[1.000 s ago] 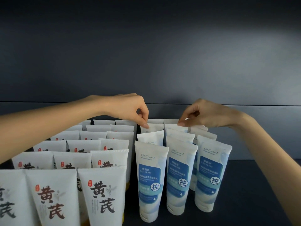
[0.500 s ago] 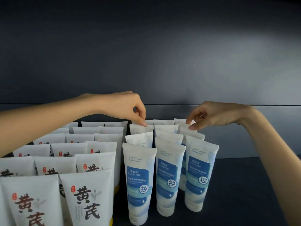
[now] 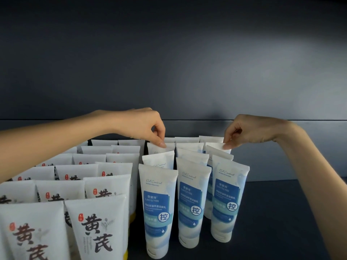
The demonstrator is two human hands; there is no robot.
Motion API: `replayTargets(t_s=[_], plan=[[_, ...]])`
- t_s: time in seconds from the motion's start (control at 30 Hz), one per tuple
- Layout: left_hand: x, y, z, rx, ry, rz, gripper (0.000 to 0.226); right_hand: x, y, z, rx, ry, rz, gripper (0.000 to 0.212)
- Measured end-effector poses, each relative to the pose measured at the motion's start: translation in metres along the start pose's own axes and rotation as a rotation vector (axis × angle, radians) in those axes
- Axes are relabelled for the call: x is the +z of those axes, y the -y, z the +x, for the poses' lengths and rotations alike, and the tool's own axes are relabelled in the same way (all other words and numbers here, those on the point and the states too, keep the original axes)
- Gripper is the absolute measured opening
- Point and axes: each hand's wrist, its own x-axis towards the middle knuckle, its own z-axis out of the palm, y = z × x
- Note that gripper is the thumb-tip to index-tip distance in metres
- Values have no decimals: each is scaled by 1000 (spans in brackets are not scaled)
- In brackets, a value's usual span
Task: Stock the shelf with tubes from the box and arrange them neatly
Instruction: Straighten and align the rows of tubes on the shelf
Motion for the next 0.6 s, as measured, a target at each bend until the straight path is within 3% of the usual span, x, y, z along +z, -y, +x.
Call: replayTargets(t_s=[0.33, 0.4, 0.5, 0.6], plan=[[1, 6, 3, -22, -70, 33, 25, 1, -2, 4, -17, -12, 44, 9], [-1, 7, 6, -23, -108, 54, 27, 2, 0, 2, -11, 4, 80, 21], [-2, 4, 13, -34, -147, 88, 19, 2, -3, 3, -12, -145, 175, 38], [-1, -2, 22, -49, -180, 119, 16, 6, -9, 9, -5, -264, 198, 21]])
